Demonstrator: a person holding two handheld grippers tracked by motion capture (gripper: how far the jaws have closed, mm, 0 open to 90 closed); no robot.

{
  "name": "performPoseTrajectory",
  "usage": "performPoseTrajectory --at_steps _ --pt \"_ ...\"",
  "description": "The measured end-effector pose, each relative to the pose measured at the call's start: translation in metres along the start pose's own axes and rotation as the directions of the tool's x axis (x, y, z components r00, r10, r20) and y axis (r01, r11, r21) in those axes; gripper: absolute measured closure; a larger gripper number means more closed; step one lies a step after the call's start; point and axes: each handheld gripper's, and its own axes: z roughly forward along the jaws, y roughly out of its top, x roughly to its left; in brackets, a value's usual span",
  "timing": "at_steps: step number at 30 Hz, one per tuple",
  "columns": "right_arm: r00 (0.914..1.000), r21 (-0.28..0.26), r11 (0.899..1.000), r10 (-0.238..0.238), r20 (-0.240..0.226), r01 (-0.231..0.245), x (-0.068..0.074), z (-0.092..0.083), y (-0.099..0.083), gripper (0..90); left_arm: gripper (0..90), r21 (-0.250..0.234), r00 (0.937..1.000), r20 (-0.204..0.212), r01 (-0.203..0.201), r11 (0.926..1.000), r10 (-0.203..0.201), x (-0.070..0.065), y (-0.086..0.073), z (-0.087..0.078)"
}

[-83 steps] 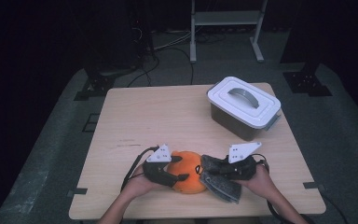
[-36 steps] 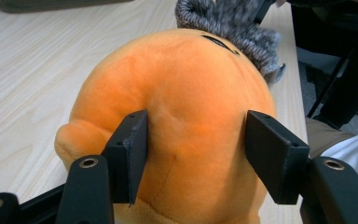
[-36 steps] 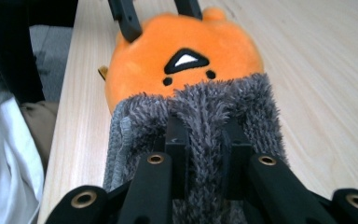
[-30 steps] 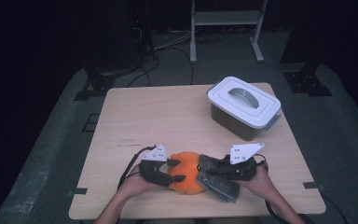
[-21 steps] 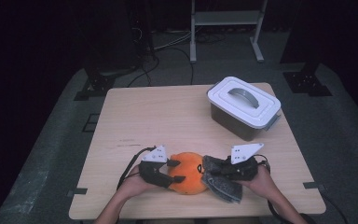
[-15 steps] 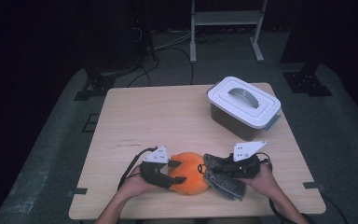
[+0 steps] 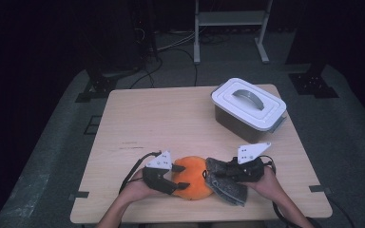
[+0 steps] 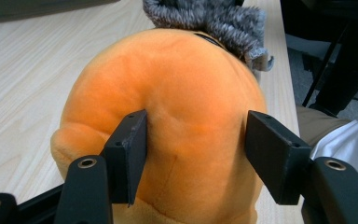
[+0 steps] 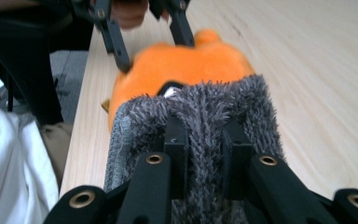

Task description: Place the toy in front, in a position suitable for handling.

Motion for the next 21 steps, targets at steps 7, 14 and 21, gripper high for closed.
performPoseTrajectory --at_steps 7,14,21 --pt "0.9995 0.021 0.999 -0.030 -0.012 0.031 0.003 0.005 0.000 75.6 34.2 -0.073 0.9976 -0.064 0.024 0.9970 -0.029 0.005 0.007 -0.011" --pt "0.9990 0.034 0.999 -0.038 -0.026 0.038 0.006 0.004 0.000 75.6 34.5 -0.056 0.9969 -0.069 0.034 0.9979 -0.038 0.006 0.005 0.001" --pt "0.9988 -0.016 0.999 -0.038 -0.031 0.037 -0.001 0.005 0.024 75.7 40.6 -0.023 0.9975 -0.044 -0.056 0.9982 0.055 -0.006 0.006 0.001"
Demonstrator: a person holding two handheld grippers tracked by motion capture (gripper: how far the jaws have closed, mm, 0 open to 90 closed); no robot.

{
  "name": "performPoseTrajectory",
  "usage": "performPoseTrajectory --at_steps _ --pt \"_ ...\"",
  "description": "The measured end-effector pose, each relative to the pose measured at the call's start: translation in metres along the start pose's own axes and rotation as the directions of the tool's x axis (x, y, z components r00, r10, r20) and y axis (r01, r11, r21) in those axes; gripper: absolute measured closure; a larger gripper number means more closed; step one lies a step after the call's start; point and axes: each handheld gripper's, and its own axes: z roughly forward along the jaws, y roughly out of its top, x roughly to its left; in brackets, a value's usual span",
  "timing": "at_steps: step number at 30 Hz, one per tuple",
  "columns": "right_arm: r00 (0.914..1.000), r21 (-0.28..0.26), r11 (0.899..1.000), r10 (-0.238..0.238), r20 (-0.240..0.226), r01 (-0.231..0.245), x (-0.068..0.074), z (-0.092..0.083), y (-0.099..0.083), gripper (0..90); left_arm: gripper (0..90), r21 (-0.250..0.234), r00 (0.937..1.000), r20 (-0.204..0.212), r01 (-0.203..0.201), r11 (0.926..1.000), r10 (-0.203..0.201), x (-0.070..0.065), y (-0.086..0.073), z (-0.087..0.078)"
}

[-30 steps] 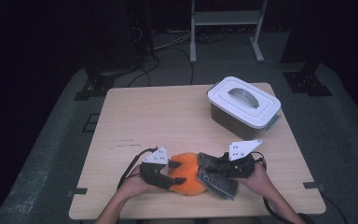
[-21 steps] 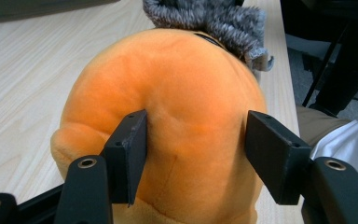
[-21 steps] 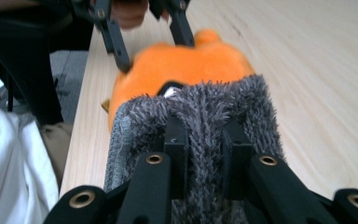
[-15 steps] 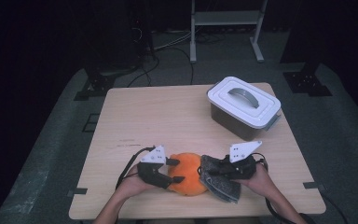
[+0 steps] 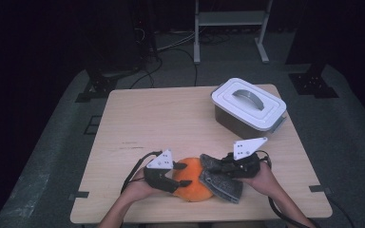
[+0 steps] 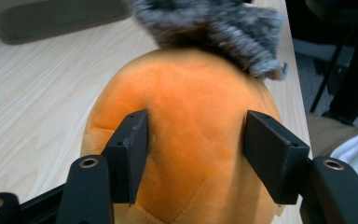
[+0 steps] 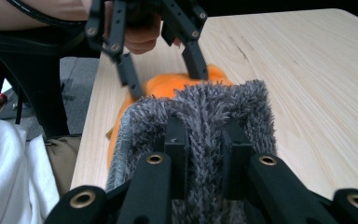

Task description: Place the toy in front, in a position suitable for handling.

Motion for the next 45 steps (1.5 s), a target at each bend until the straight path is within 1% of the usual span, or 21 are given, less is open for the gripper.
performPoseTrajectory --at_steps 2,4,5,7,10,13,15,18,21,22,24,27,30,34,36,37,40,41,43,45 --pt "1.0000 0.031 0.999 -0.009 -0.005 0.009 -0.001 0.008 0.002 75.7 41.0 0.008 0.9999 0.006 -0.010 0.9999 0.010 -0.001 -0.002 -0.002" --pt "0.9998 0.021 1.000 0.010 -0.020 -0.010 -0.002 0.010 -0.002 75.7 41.2 0.009 0.9998 0.015 -0.011 0.9999 0.011 -0.001 -0.004 -0.003" --pt "0.9997 0.018 1.000 0.016 -0.021 -0.015 -0.002 0.009 -0.004 75.7 41.3 0.009 0.9998 0.017 -0.013 0.9999 0.013 -0.001 -0.005 -0.003" --pt "0.9995 0.030 0.999 0.028 -0.015 -0.028 -0.003 0.005 -0.011 75.7 41.3 0.008 0.9998 0.017 -0.013 0.9999 0.013 -0.002 -0.004 -0.003" --pt "0.9981 0.059 0.996 0.062 0.000 -0.062 -0.002 -0.005 -0.025 75.7 41.3 0.009 0.9997 0.019 -0.014 0.9999 0.013 -0.002 -0.004 -0.003" --pt "0.9965 0.079 0.993 0.083 0.008 -0.084 -0.001 -0.012 -0.033 75.6 41.3 0.012 0.9997 0.019 -0.018 0.9998 0.018 -0.002 -0.003 -0.002" --pt "0.9966 0.074 0.994 0.081 0.010 -0.082 -0.002 -0.014 -0.031 75.6 41.3 0.015 0.9996 0.016 -0.021 0.9997 0.021 -0.002 -0.003 -0.002" --pt "0.9979 0.056 0.996 0.064 0.007 -0.064 -0.004 -0.011 -0.019 75.5 41.3 0.009 0.9997 0.015 -0.018 0.9998 0.018 -0.001 -0.005 -0.002" --pt "0.9985 0.033 0.998 0.052 -0.016 -0.052 -0.009 0.000 -0.004 75.5 41.3 0.009 0.9996 0.017 -0.022 0.9997 0.022 -0.001 -0.006 -0.003" --pt "0.9989 0.035 0.999 0.043 -0.019 -0.042 -0.011 0.004 -0.001 75.5 41.3 0.011 0.9996 0.017 -0.024 0.9996 0.024 -0.001 -0.006 -0.003" --pt "0.9987 0.048 0.998 0.044 -0.026 -0.043 -0.014 0.011 0.002 75.5 41.3 0.011 0.9997 0.015 -0.018 0.9998 0.017 -0.001 -0.007 -0.003" --pt "0.9964 0.040 0.996 0.076 -0.038 -0.074 -0.020 0.010 -0.003 75.6 41.3 0.009 0.9997 0.016 -0.019 0.9998 0.019 -0.001 -0.007 -0.004" --pt "0.9935 0.048 0.993 0.110 -0.027 -0.109 -0.021 0.003 -0.015 75.6 41.3 0.007 0.9996 0.018 -0.021 0.9998 0.021 -0.001 -0.007 -0.003" --pt "0.9898 0.077 0.987 0.141 -0.014 -0.140 -0.021 -0.006 -0.032 75.6 41.3 0.010 0.9996 0.015 -0.025 0.9997 0.024 -0.002 -0.006 -0.002" --pt "0.9877 0.078 0.985 0.155 -0.017 -0.153 -0.021 -0.009 -0.034 75.6 41.3 0.011 0.9995 0.015 -0.029 0.9995 0.029 -0.002 -0.006 -0.002" --pt "0.9871 0.072 0.985 0.159 -0.020 -0.157 -0.021 -0.010 -0.032 75.6 41.3 0.012 0.9994 0.015 -0.030 0.9995 0.030 -0.002 -0.006 -0.002" --pt "0.9899 0.051 0.989 0.138 -0.032 -0.136 -0.024 -0.007 -0.019 75.6 41.3 0.011 0.9992 0.018 -0.035 0.9993 0.035 -0.003 -0.005 -0.002" --pt "0.9912 0.046 0.991 0.126 -0.040 -0.125 -0.026 -0.003 -0.012 75.6 41.5 0.014 0.9989 0.021 -0.041 0.9991 0.041 -0.004 -0.005 -0.002" --pt "0.9917 0.047 0.992 0.118 -0.051 -0.115 -0.029 0.004 -0.004 75.6 41.6 0.017 0.9984 0.026 -0.050 0.9986 0.050 -0.005 -0.005 -0.002" --pt "0.9911 0.065 0.992 0.113 -0.070 -0.109 -0.034 0.014 0.003 75.5 41.6 0.020 0.9985 0.024 -0.050 0.9985 0.050 -0.005 -0.005 -0.003"
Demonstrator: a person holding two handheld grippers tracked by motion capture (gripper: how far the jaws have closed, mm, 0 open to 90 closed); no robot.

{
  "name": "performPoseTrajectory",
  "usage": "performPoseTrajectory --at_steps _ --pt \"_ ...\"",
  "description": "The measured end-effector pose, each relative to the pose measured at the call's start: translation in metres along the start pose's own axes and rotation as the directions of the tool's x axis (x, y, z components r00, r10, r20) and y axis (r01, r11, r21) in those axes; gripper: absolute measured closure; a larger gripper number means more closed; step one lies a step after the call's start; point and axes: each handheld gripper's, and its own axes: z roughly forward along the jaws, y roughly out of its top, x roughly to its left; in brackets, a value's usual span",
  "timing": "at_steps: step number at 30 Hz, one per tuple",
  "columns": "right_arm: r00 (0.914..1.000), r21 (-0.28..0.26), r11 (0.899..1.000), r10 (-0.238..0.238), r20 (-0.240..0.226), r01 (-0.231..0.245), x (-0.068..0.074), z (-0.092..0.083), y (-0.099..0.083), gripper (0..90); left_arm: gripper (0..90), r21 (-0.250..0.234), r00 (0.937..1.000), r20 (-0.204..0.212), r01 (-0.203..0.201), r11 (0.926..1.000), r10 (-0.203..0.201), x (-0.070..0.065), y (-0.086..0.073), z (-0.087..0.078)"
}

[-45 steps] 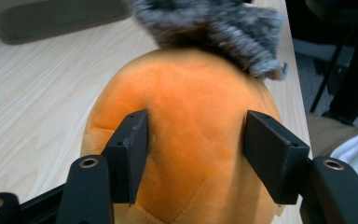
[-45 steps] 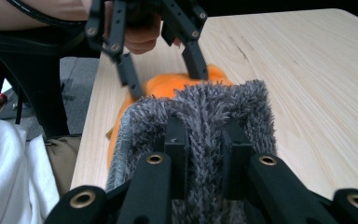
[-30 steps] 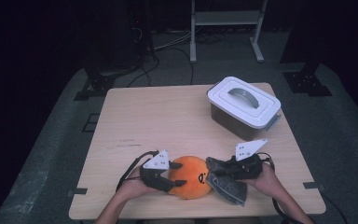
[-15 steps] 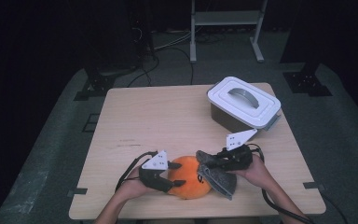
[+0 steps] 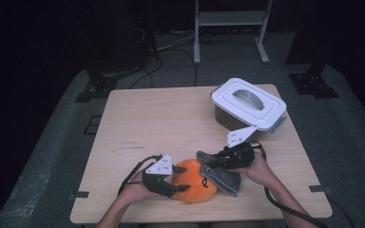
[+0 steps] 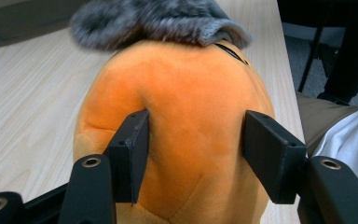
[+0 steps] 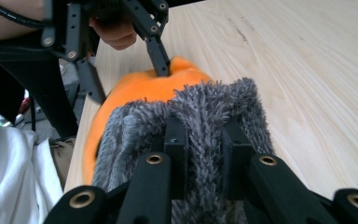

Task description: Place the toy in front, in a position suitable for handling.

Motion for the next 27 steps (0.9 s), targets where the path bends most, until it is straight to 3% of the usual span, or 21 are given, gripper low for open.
performPoseTrajectory --at_steps 4,12,15,19,23,27 --pt "0.9992 0.000 0.999 0.034 -0.021 -0.034 -0.007 0.002 -0.004 75.6 41.7 -0.013 0.9999 0.004 0.016 0.9998 -0.016 0.002 -0.002 0.000" --pt "0.9946 0.006 0.995 0.104 0.009 -0.104 0.002 -0.019 -0.043 75.6 41.8 -0.021 0.9981 -0.009 0.060 0.9980 -0.060 0.009 -0.001 0.003" --pt "0.9971 -0.042 0.996 0.075 0.013 -0.074 0.014 -0.028 -0.043 75.6 41.9 -0.027 0.9957 -0.025 0.089 0.9957 -0.089 0.014 0.000 0.006" --pt "0.9999 -0.078 0.997 0.005 0.011 -0.004 0.030 -0.027 -0.028 75.7 42.1 -0.029 0.9925 -0.049 0.110 0.9935 -0.112 0.019 0.003 0.008" --pt "0.9981 -0.007 0.999 -0.052 0.033 0.052 0.035 -0.013 -0.023 75.6 39.9 -0.035 0.9932 -0.048 0.105 0.9939 -0.106 0.021 0.005 0.005" --pt "0.9984 -0.029 0.999 -0.023 0.052 0.024 0.026 -0.010 -0.032 75.8 35.5 -0.050 0.9946 -0.015 0.102 0.9936 -0.103 0.022 0.005 -0.007"
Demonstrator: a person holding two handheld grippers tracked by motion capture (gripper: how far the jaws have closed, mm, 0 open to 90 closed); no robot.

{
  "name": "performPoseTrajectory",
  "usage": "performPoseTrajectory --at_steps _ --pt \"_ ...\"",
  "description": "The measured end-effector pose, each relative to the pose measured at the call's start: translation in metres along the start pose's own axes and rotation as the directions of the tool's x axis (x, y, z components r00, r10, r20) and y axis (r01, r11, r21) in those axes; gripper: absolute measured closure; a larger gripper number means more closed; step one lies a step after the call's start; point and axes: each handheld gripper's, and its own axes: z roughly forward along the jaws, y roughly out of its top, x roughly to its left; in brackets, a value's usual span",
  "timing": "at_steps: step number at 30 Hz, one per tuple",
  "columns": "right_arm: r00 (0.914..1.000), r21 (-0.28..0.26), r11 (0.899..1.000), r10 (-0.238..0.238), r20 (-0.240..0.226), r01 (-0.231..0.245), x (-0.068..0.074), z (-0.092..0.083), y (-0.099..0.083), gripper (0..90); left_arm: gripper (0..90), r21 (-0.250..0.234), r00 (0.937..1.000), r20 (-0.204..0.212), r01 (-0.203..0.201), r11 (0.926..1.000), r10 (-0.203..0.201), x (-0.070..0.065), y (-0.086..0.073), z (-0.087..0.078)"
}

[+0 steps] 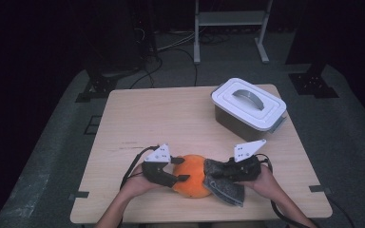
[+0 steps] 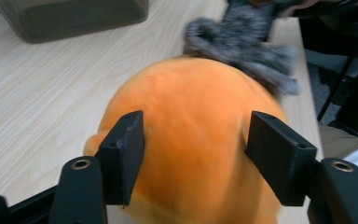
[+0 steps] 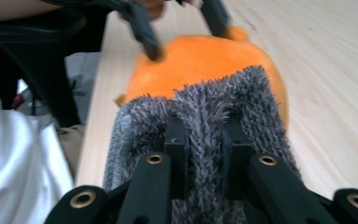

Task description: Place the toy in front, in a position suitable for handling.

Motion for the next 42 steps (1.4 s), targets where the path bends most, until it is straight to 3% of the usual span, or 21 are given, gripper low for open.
performPoseTrajectory --at_steps 3,7,10,13,16,24,30,33,37,40,42 --pt "0.9992 0.012 1.000 0.014 0.037 -0.014 -0.007 -0.004 -0.003 75.8 35.2 0.008 0.9995 0.030 -0.010 0.9999 0.010 -0.001 -0.004 -0.002" --pt "0.9978 0.031 0.999 0.022 0.062 -0.024 -0.010 -0.007 -0.005 75.7 39.5 0.022 0.9999 0.008 -0.013 0.9997 0.013 -0.003 -0.002 0.005" --pt "0.9972 0.022 1.000 -0.020 0.072 0.018 -0.001 -0.010 0.002 75.6 42.2 0.010 0.9998 -0.019 0.008 0.9999 -0.008 -0.003 0.000 0.012" --pt "0.9969 -0.005 0.998 -0.057 0.053 0.057 0.010 -0.009 0.011 75.6 42.9 -0.002 0.9988 -0.036 0.033 0.9994 -0.033 -0.001 0.003 0.017" --pt "0.9885 0.051 0.990 -0.134 0.071 0.130 0.019 -0.002 0.014 75.2 43.0 -0.008 0.9974 -0.052 0.051 0.9987 -0.051 0.001 0.005 0.021" --pt "0.9918 0.068 0.997 -0.052 0.117 0.044 0.006 -0.016 -0.010 75.4 43.1 -0.020 0.9958 -0.051 0.075 0.9970 -0.076 0.004 0.005 0.021" --pt "0.9876 0.022 0.992 -0.124 0.096 0.122 0.020 -0.012 0.013 75.2 43.0 -0.018 0.9952 -0.060 0.076 0.9969 -0.077 0.003 0.008 0.025" --pt "0.9817 0.061 0.985 -0.165 0.095 0.160 0.022 -0.001 0.019 75.2 42.2 -0.015 0.9962 -0.057 0.065 0.9978 -0.066 0.003 0.010 0.021" --pt "0.9865 0.041 0.991 -0.128 0.102 0.125 0.014 -0.001 0.011 75.5 37.9 -0.035 0.9982 -0.031 0.049 0.9982 -0.051 0.001 0.012 0.013" --pt "0.9870 0.037 0.994 -0.104 0.123 0.100 0.010 -0.008 0.007 75.4 29.2 -0.033 0.9988 -0.011 0.046 0.9984 -0.047 -0.002 0.013 0.009" --pt "0.9871 0.038 0.996 -0.088 0.134 0.083 0.008 -0.010 0.005 75.4 29.3 -0.030 0.9990 -0.006 0.044 0.9986 -0.045 -0.003 0.012 0.011"
